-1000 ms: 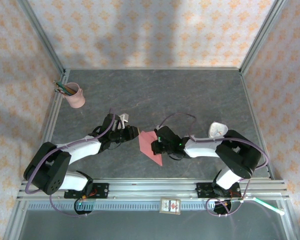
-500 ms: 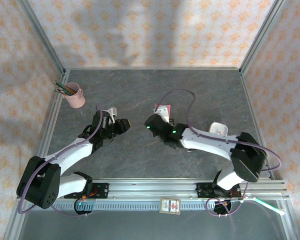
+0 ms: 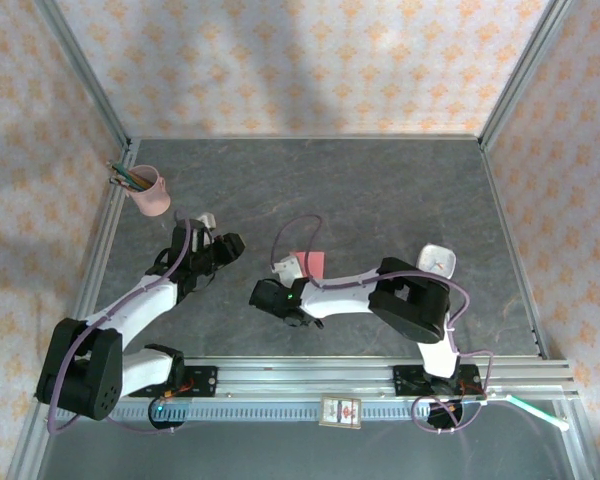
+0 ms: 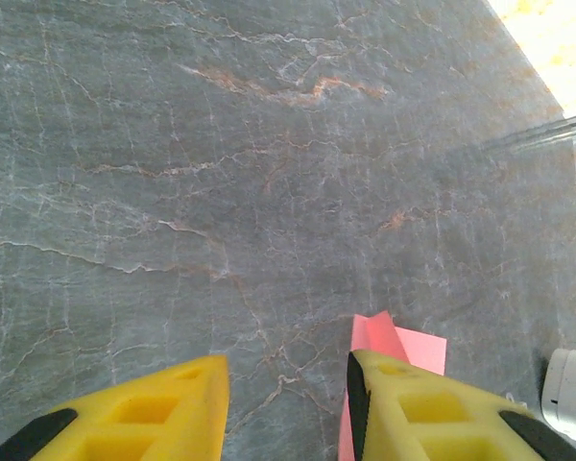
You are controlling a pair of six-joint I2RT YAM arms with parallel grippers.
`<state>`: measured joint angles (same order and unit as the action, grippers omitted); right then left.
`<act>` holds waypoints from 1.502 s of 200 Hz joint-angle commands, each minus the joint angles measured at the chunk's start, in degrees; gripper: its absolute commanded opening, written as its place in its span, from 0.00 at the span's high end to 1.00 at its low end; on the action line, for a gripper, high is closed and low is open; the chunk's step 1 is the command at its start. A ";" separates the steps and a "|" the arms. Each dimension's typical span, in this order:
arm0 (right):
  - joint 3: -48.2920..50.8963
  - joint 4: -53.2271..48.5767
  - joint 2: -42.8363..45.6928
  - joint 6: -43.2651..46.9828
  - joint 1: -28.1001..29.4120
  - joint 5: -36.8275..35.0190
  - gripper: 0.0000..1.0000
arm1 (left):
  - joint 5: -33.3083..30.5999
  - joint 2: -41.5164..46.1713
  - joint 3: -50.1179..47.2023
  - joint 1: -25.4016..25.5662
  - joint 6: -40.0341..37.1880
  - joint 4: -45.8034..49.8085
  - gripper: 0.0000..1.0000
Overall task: Fold a paper plane with a square sheet of paper (pick it up from the middle)
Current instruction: Turn over the paper at the center of the table.
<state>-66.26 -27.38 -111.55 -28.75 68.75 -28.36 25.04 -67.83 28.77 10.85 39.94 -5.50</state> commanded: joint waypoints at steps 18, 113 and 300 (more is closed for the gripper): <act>0.93 1.47 5.20 -1.55 -0.46 1.84 0.96 | 2.01 0.32 -0.48 -0.21 -1.10 -0.20 0.61; -1.46 -23.81 9.23 0.29 -4.44 -22.75 1.00 | 0.38 -1.34 1.20 -0.24 -2.04 0.45 0.61; -9.11 -7.90 3.26 0.52 5.23 0.75 0.72 | 8.07 -4.27 1.85 -6.92 0.77 -3.51 0.60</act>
<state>-78.54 -41.10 -118.50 -28.49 74.54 -33.67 29.02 -72.14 30.41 3.27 38.92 -5.80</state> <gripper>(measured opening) 0.279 0.405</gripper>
